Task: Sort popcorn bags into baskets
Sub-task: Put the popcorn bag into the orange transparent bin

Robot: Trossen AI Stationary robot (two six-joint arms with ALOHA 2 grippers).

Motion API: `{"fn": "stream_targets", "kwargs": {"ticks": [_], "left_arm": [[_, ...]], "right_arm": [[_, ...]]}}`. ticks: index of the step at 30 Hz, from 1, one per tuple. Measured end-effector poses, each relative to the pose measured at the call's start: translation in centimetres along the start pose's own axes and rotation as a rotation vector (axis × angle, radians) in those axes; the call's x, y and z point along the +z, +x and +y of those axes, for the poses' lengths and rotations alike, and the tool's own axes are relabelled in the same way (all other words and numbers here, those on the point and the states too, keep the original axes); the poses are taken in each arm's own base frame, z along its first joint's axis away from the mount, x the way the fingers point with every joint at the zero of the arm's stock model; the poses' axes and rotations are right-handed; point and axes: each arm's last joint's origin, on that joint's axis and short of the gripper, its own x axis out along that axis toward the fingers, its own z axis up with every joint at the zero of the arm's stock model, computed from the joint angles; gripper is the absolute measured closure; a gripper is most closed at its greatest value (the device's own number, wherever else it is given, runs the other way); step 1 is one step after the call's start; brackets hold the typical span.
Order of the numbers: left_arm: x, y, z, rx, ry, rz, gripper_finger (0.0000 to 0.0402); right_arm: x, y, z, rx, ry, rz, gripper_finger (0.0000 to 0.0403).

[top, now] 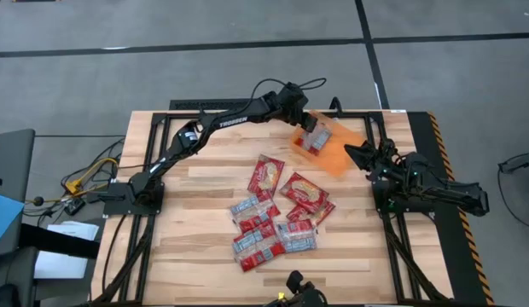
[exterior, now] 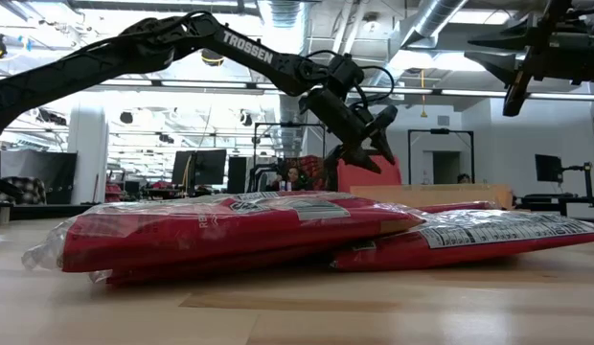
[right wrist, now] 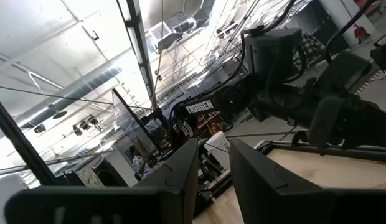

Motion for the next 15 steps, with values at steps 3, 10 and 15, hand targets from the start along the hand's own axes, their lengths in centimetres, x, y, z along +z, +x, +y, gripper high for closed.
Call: {"fn": "stream_targets", "kwargs": {"ticks": [3, 10, 15], "left_arm": [[0.3, -0.1, 0.4, -0.001, -0.005, 0.000, 0.0206], [3.2, -2.7, 1.0, -0.220, -0.021, 0.061, 0.0180], [5.7, -7.3, -0.7, -0.418, 0.056, 0.114, 0.0186]], "right_arm": [[-0.1, 0.0, -0.1, -0.009, -0.002, 0.011, 0.0284], [-0.9, -0.1, -0.6, -0.059, -0.046, 0.095, 0.0284], [-0.6, -0.2, -0.3, -0.130, -0.140, 0.258, 0.0284]]}}
